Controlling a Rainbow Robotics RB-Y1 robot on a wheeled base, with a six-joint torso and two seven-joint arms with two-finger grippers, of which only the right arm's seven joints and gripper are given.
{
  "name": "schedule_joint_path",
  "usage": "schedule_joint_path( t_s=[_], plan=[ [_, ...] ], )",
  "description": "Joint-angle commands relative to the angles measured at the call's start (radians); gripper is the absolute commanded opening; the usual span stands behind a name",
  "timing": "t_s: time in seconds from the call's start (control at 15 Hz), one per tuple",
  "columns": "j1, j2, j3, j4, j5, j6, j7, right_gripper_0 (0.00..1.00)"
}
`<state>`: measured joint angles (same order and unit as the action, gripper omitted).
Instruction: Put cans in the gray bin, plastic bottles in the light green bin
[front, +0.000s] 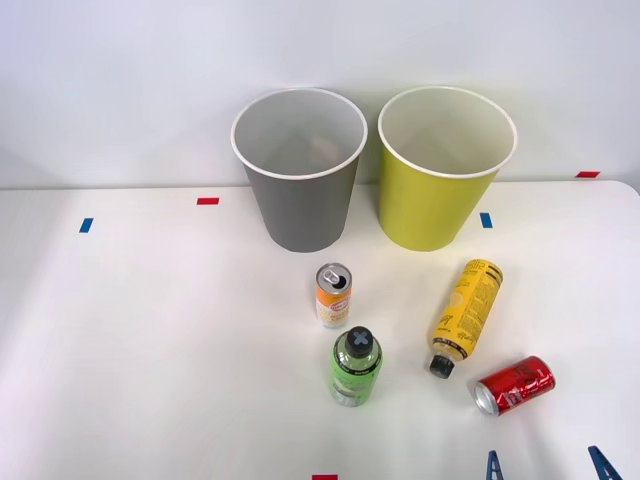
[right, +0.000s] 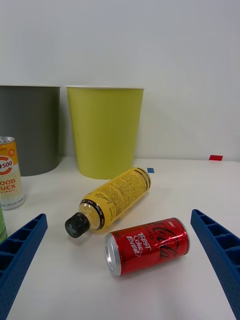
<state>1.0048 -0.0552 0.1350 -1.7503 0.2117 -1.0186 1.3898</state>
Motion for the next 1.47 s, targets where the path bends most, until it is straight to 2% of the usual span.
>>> schedule_joint_path(
  t_s=[0.07,0.4,0.53,0.87,1.13,1.33,1.47],
  plan=[
    [0.000,0.000,0.000,0.000,0.000,0.000,0.000,1.00],
    [0.000,0.000,0.000,0.000,0.000,0.000,0.000,1.00],
    [-0.009,-0.017,0.009,0.052,-0.002,-0.008,0.008,1.00],
    [-0.011,-0.051,0.025,0.034,-0.095,0.023,0.029,1.00],
    [-0.009,-0.074,0.040,-0.129,-0.164,0.284,0.032,1.00],
    [-0.011,-0.087,0.046,-0.325,-0.272,0.600,0.035,1.00],
    [-0.009,-0.089,0.020,-0.483,-0.350,0.854,0.034,1.00]
  ],
)
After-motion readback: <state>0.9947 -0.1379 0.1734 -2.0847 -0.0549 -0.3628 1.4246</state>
